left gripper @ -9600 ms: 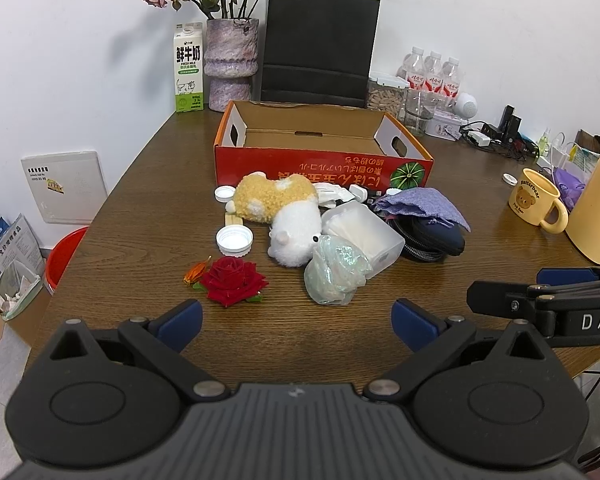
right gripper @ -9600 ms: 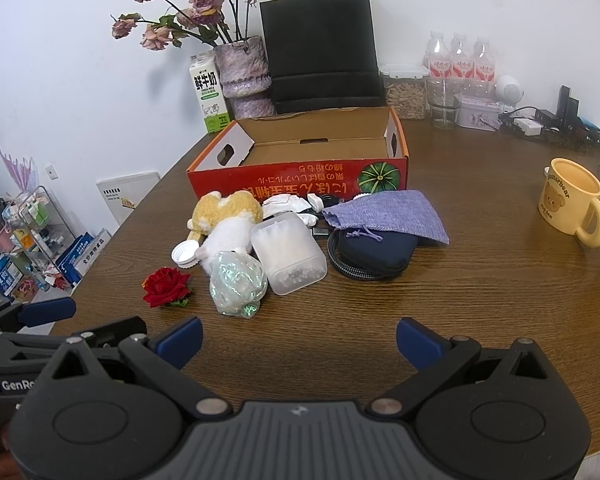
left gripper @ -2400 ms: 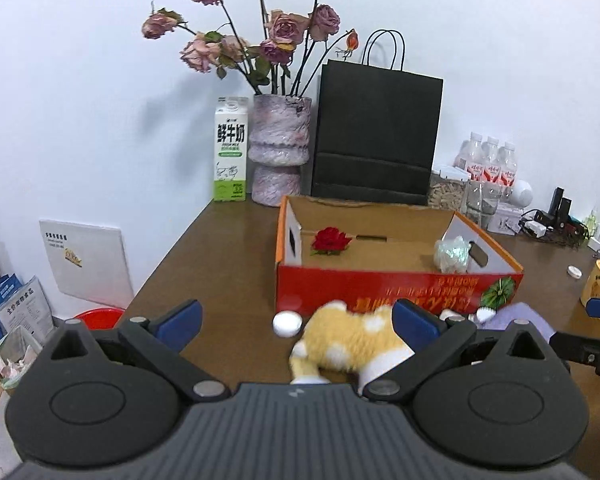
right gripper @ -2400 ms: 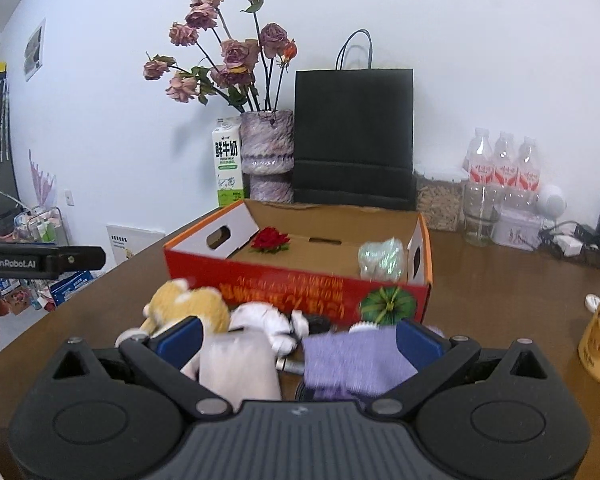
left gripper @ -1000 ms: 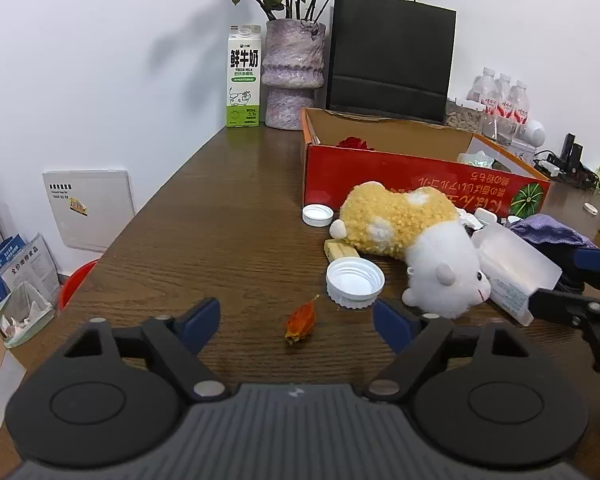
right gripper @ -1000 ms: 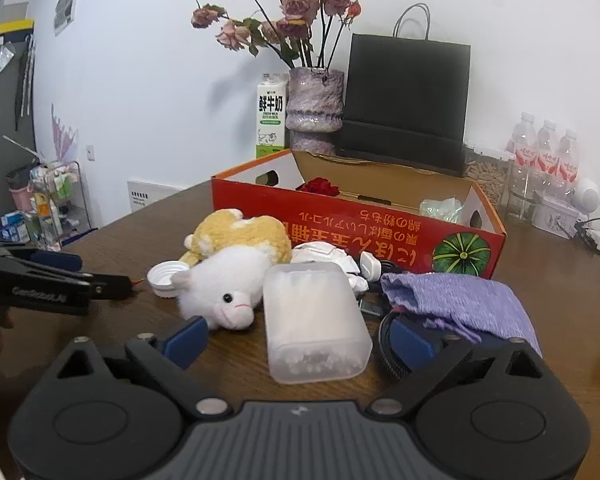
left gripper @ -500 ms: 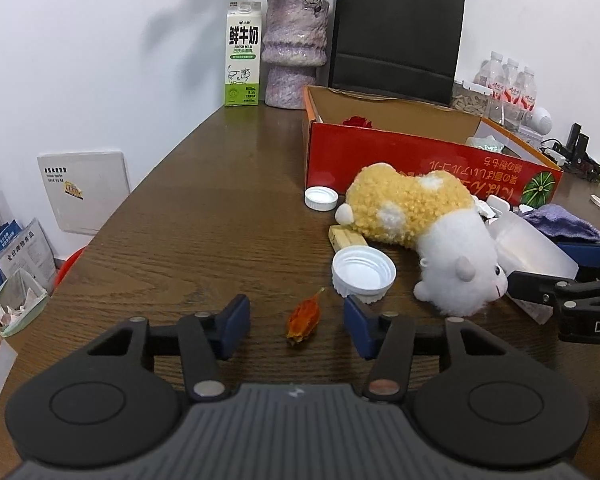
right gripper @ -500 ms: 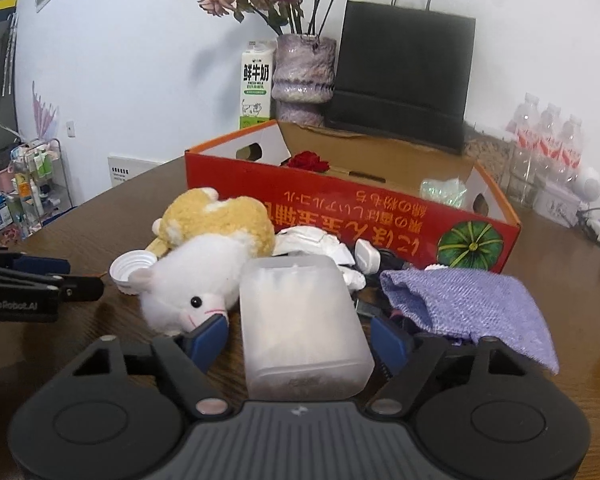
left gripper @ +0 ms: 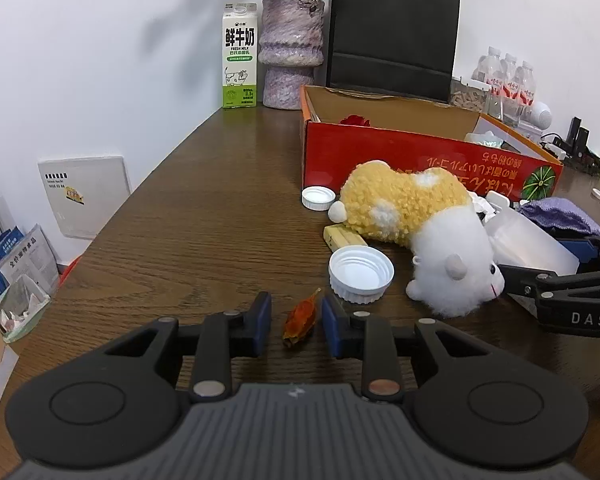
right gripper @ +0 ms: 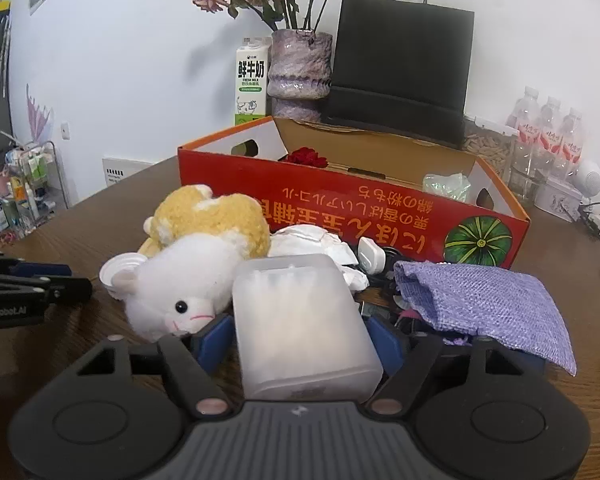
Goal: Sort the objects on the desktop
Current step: 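Grasp the small orange dried flower with the left gripper while the right grasps the clear plastic box, then carry the dried flower and plastic box into the cardboard box and release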
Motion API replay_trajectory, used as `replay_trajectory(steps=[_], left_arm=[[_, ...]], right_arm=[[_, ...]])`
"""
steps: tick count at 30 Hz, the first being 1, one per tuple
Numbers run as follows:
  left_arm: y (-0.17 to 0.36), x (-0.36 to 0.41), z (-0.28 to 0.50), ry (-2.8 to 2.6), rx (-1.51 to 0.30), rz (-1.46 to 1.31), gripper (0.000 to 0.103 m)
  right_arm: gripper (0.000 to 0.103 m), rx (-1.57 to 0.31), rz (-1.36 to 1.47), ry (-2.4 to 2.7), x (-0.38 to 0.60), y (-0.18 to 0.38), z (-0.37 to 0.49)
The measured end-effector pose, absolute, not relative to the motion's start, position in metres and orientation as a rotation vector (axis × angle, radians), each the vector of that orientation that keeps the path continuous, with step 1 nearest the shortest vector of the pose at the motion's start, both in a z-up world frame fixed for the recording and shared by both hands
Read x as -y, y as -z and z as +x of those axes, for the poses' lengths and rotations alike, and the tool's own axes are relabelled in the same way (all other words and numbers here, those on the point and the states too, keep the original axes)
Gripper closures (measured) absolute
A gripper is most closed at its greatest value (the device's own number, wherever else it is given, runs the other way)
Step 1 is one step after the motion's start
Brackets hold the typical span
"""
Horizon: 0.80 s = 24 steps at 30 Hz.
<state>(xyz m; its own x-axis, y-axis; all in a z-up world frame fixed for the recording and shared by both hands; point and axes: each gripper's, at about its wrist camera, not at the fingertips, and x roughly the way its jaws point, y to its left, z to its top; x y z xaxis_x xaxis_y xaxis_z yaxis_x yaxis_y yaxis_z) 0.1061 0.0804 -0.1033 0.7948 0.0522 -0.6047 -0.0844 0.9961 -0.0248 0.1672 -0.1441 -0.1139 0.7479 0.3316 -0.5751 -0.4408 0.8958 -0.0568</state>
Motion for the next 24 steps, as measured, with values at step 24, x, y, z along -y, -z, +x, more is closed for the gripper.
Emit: replay_trajectory(steps=[24], left_arm=[[0.101, -0.069, 0.096, -0.06, -0.634, -0.039, 0.089]], right_arm=[[0.039, -0.543, -0.185, -0.45, 0.147, 0.11, 0.152]])
